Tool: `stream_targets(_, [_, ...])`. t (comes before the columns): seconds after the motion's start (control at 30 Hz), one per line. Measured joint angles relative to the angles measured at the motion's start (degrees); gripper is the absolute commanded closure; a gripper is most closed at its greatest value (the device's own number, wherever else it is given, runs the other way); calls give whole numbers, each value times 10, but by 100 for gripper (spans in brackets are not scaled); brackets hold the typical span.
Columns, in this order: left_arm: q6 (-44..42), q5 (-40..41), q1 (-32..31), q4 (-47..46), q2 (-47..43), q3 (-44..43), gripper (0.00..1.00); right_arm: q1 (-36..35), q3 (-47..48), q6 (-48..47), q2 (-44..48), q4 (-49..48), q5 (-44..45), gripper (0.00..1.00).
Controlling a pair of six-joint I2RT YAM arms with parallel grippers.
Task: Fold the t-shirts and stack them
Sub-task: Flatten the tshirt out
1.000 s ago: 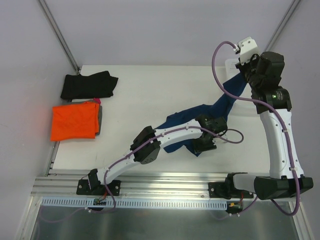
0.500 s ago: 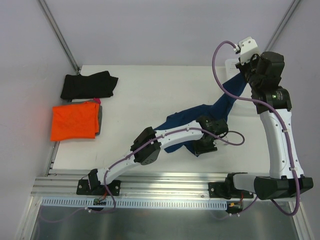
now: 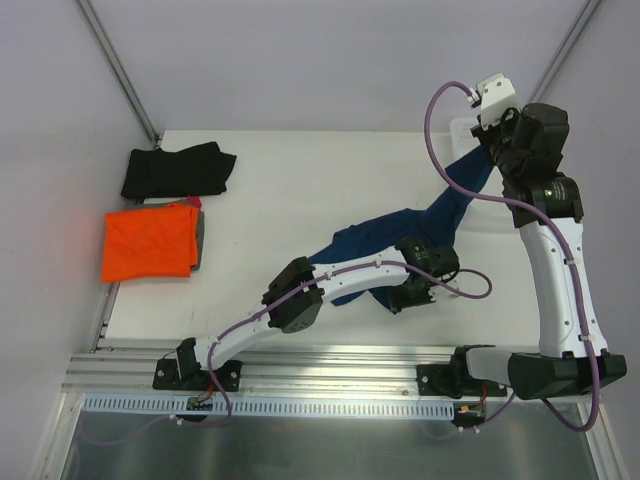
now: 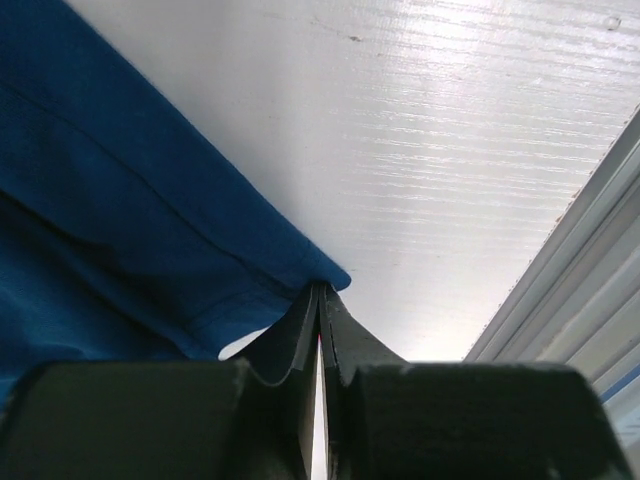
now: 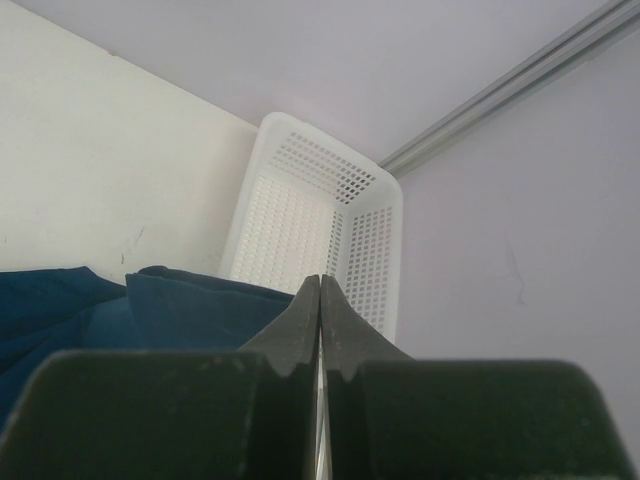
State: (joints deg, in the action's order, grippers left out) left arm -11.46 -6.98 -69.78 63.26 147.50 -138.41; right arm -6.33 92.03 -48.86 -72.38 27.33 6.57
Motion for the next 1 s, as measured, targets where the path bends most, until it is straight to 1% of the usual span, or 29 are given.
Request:
stream_targets(0.2, [0, 17, 5, 0, 0, 3, 100, 0, 0, 0, 0, 0, 0, 99])
stream_targets(0.27, [-4, 31, 5, 0, 0, 2, 62, 0, 0, 0, 0, 0, 0, 99])
stream_targets(0.3, [-7, 35, 5, 0, 0, 2, 50, 0, 0, 0, 0, 0, 0, 99])
stream_targets(0.33, [-5, 41, 6, 0, 0, 2, 46, 0, 0, 0, 0, 0, 0, 99])
stream_targets(0.4, [-4, 45, 8, 0, 0, 2, 46, 0, 0, 0, 0, 0, 0, 99])
stream_targets(0.43, [-4, 45, 8, 0, 0, 2, 43, 0, 0, 0, 0, 0, 0, 99])
stream_targets(0.53, [-3, 45, 7, 0, 0, 3, 43, 0, 0, 0, 2, 0, 0, 99])
stream_targets(0.6, [-3, 45, 6, -1, 0, 4, 46, 0, 0, 0, 3, 0, 0, 99])
stream_targets(0.67, [-3, 45, 3, 0, 0, 6, 52, 0, 0, 0, 4, 0, -1, 99])
stream_targets(0.7, [-2, 45, 3, 0, 0, 5, 58, 0, 0, 0, 4, 0, -1, 100])
stream_targets(0.77, [-2, 47, 2, 0, 0, 4, 63, 0, 0, 0, 4, 0, -1, 99])
stream_targets(1.0, [-3, 65, -1, 0, -2, -9, 65, 0, 0, 0, 4, 0, -5, 99])
